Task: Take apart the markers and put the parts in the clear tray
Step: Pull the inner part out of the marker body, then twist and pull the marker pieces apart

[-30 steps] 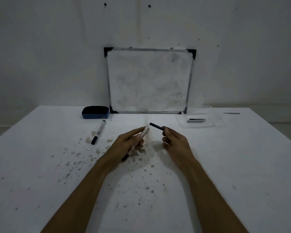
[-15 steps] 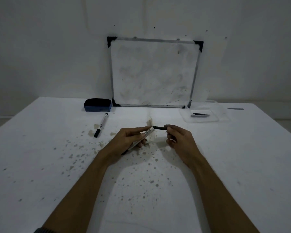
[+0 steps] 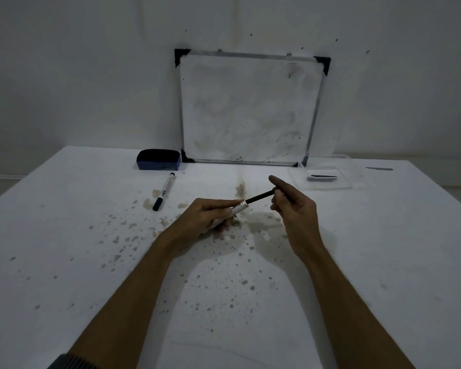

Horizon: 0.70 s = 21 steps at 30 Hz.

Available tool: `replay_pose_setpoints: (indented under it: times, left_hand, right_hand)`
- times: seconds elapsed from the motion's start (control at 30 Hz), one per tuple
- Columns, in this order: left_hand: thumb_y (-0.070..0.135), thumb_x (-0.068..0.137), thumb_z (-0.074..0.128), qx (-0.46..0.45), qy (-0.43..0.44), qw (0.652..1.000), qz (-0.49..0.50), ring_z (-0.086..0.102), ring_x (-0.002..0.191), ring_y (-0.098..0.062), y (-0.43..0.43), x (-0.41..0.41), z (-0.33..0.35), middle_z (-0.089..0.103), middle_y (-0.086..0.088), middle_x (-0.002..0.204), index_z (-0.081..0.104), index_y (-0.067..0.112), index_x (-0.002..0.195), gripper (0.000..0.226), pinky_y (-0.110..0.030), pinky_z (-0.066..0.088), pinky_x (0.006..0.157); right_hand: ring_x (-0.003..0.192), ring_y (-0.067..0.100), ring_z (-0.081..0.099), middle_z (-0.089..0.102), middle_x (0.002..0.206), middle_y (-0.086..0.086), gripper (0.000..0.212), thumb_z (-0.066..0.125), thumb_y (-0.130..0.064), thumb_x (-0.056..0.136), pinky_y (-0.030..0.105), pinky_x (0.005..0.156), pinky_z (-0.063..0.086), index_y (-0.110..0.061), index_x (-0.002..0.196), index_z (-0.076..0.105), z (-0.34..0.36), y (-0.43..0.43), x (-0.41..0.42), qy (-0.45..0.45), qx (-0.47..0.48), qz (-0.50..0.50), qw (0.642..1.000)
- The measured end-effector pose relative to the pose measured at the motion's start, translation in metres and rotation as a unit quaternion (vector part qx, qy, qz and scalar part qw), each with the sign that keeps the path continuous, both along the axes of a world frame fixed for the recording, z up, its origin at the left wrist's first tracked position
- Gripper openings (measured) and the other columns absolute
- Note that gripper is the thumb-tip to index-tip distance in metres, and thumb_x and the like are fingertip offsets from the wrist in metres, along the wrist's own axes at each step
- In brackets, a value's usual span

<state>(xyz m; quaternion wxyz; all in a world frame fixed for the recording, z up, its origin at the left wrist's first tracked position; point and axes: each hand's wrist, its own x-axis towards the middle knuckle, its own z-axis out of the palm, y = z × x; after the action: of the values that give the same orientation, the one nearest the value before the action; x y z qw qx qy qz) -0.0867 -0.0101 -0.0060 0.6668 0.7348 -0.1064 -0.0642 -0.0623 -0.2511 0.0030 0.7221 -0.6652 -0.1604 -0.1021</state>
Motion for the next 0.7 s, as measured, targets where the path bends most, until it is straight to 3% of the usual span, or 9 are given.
replay_pose_setpoints:
  times: [0.23, 0.4, 0.53, 0.7]
  left_hand:
    - [0.019, 0.101, 0.059, -0.004, -0.011, 1.0, -0.002, 0.066, 0.068, -0.009, -0.003, 0.0, 0.001, 0.075, 0.001, 0.079, 0.077, 0.035, 0.122, 0.032, -0.016, 0.049, 0.055]
    - [0.027, 0.099, 0.059, -0.003, -0.022, 1.0, 0.014, 0.065, 0.067, -0.012, -0.001, 0.002, 0.003, 0.075, -0.001, 0.078, 0.078, 0.042, 0.116, 0.029, -0.021, 0.051, 0.057]
    - [0.023, 0.105, 0.057, -0.009, -0.025, 0.998, 0.052, 0.061, 0.07, -0.019, 0.004, 0.006, -0.003, 0.071, -0.005, 0.08, 0.076, 0.037, 0.124, 0.03, -0.028, 0.051, 0.059]
    - [0.02, 0.107, 0.056, 0.001, -0.059, 0.993, 0.099, 0.057, 0.065, -0.021, 0.005, 0.006, -0.007, 0.07, -0.005, 0.081, 0.07, 0.027, 0.134, 0.031, -0.028, 0.051, 0.056]
  right_hand:
    - [0.08, 0.01, 0.062, 0.066, 0.101, 0.002, 0.037, 0.059, -0.01, 0.104, 0.026, 0.083, 0.057, -0.021, 0.139, 0.065, 0.0, 0.012, -0.007, -0.015, -0.078, 0.016, 0.997]
    - [0.089, 0.006, 0.071, 0.078, 0.103, -0.004, 0.018, 0.069, -0.021, 0.099, 0.021, 0.078, 0.056, -0.021, 0.115, 0.076, -0.006, 0.033, -0.013, -0.012, -0.104, -0.016, 0.994]
    - [0.091, 0.005, 0.068, 0.074, 0.113, -0.003, 0.024, 0.057, -0.027, 0.105, 0.02, 0.078, 0.057, -0.031, 0.126, 0.07, -0.012, 0.035, -0.012, -0.023, -0.176, -0.028, 0.984]
    - [0.08, 0.003, 0.06, 0.062, 0.108, -0.012, 0.042, 0.07, -0.05, 0.092, 0.01, 0.071, 0.043, -0.032, 0.129, 0.064, -0.023, 0.039, -0.015, -0.037, -0.342, -0.042, 0.938]
